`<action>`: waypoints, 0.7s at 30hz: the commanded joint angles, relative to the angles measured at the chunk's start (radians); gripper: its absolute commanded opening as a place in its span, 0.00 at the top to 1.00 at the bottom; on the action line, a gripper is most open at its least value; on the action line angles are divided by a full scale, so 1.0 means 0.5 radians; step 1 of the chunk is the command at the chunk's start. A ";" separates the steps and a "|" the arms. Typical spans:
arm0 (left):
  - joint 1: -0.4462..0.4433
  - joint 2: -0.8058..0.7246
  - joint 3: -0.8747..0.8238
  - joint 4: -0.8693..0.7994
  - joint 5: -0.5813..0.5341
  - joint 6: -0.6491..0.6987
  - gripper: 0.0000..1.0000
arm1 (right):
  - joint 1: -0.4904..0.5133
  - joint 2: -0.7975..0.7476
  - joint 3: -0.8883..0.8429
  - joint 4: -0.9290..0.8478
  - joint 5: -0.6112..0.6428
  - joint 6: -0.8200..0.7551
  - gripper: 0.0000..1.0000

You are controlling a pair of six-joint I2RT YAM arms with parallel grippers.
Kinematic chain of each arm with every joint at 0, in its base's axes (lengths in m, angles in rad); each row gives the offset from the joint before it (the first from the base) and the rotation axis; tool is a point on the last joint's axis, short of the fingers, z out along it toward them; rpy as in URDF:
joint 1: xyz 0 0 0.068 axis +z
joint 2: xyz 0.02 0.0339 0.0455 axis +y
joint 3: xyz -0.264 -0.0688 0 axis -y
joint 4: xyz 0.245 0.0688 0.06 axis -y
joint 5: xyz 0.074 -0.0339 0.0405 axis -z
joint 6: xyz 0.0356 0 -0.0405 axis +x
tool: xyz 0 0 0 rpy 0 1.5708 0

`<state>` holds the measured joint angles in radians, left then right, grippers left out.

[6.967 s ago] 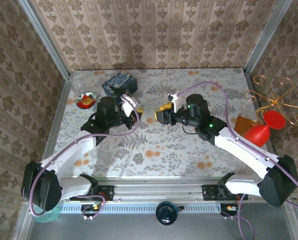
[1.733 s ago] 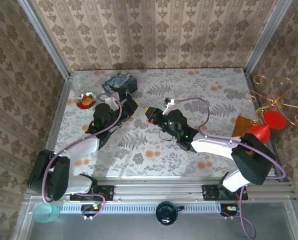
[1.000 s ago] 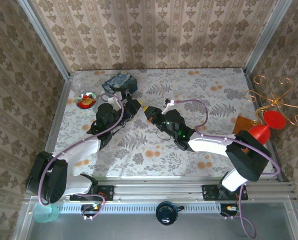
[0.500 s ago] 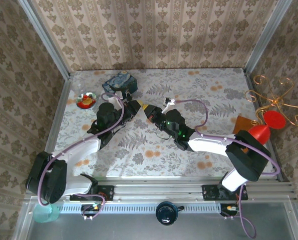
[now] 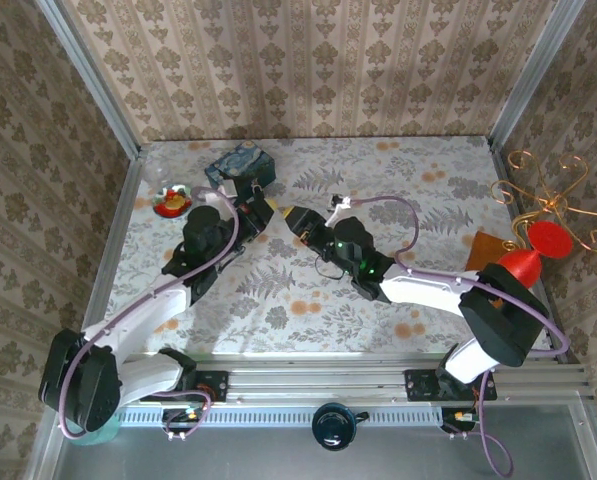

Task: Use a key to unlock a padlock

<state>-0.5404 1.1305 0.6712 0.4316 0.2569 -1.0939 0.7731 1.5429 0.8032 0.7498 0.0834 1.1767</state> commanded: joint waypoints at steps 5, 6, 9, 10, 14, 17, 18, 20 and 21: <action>0.036 -0.014 0.134 -0.112 0.041 0.144 1.00 | -0.136 -0.062 0.041 0.121 -0.417 -0.193 0.51; 0.038 0.001 0.149 -0.108 0.069 0.144 1.00 | -0.159 -0.032 0.036 0.201 -0.482 -0.156 0.52; 0.038 0.026 0.184 -0.103 0.122 0.147 1.00 | -0.220 0.064 0.051 0.348 -0.659 -0.060 0.57; 0.035 0.027 0.190 -0.104 0.127 0.148 1.00 | -0.230 0.091 0.068 0.361 -0.705 -0.040 0.58; 0.037 0.051 0.206 -0.114 0.169 0.146 1.00 | -0.245 0.163 0.131 0.435 -0.871 -0.030 0.64; 0.041 0.079 0.219 -0.098 0.203 0.131 1.00 | -0.246 0.155 0.145 0.420 -0.911 -0.070 0.63; 0.041 0.090 0.222 -0.082 0.212 0.121 1.00 | -0.248 0.152 0.145 0.418 -0.915 -0.079 0.63; 0.039 0.107 0.225 -0.050 0.234 0.100 1.00 | -0.248 0.161 0.158 0.435 -0.942 -0.080 0.63; 0.043 0.115 0.223 -0.029 0.243 0.084 1.00 | -0.248 0.171 0.174 0.438 -0.968 -0.075 0.64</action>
<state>-0.5220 1.1759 0.7467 0.3912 0.3386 -1.0431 0.6476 1.6211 0.8471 0.9039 -0.3336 1.1542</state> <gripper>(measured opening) 0.055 0.364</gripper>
